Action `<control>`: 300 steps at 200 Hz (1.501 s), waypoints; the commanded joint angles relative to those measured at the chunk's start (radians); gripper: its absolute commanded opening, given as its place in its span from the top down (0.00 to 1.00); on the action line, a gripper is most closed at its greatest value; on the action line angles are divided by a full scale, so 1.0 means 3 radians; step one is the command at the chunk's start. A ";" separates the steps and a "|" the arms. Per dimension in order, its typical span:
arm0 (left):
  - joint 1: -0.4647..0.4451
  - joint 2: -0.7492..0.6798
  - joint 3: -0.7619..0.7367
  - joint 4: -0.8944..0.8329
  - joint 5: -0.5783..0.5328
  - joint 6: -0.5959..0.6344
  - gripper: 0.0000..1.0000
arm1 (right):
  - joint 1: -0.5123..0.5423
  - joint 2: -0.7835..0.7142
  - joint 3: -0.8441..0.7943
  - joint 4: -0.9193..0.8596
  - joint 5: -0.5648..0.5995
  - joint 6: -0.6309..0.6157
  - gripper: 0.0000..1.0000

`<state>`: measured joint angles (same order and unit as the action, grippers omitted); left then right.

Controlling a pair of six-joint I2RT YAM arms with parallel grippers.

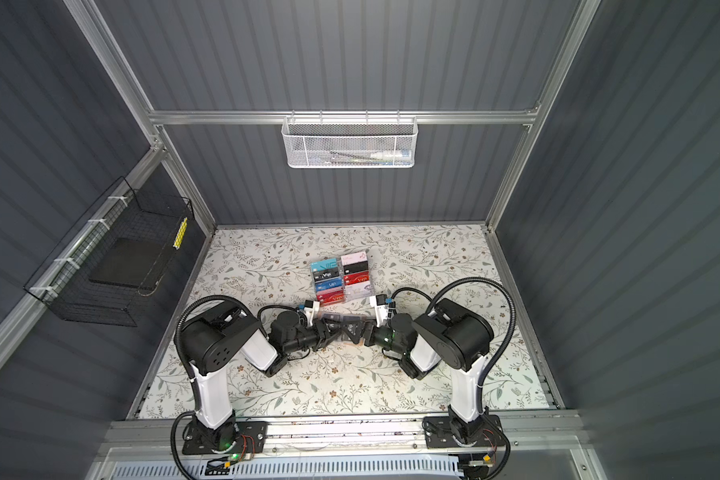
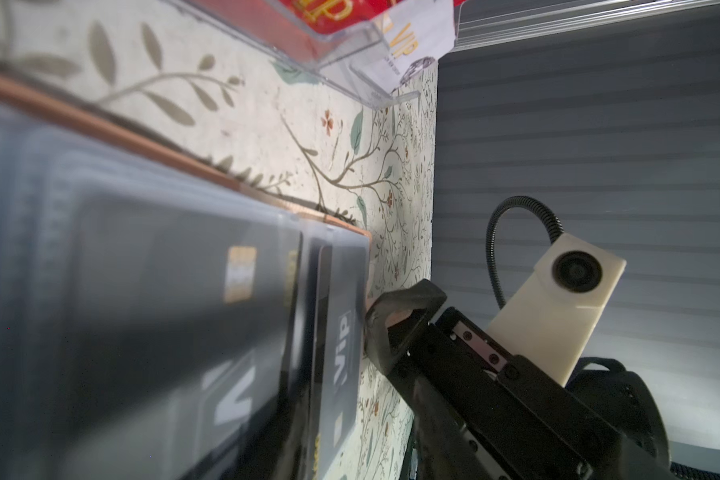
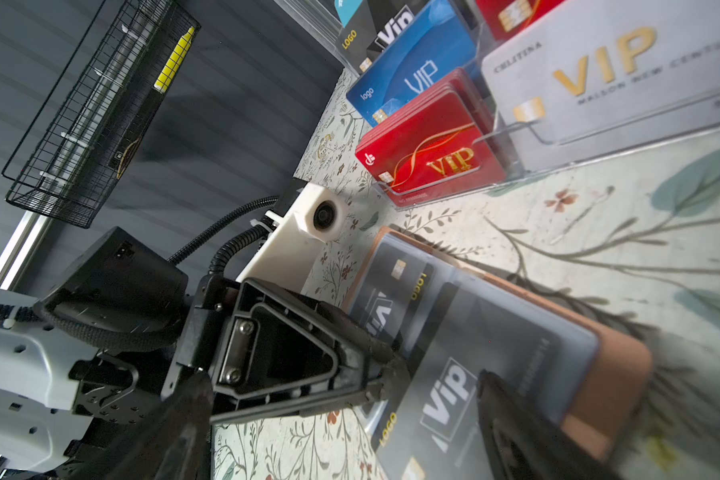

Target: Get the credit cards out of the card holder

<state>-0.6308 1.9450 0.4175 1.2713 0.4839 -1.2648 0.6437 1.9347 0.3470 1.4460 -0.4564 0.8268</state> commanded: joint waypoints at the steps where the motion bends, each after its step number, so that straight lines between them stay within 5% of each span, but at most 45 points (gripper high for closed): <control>1: -0.0043 0.0105 -0.0062 -0.0102 0.0020 0.0059 0.61 | 0.0028 0.0281 -0.0175 -0.0982 0.0003 0.0125 0.01; 94: -0.0085 0.0133 -0.0073 0.0109 0.0034 0.0098 0.72 | 0.0013 0.0302 -0.0165 -0.0957 -0.0032 0.0151 0.01; 300: -0.0193 -0.0035 0.0127 -0.0421 -0.0043 0.0568 0.81 | -0.0096 0.0150 -0.0214 -0.0916 -0.0161 0.0197 0.01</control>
<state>-0.6735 1.9411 0.4530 1.1828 0.4763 -1.1313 0.6224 1.9438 0.3462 1.4666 -0.4950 0.8555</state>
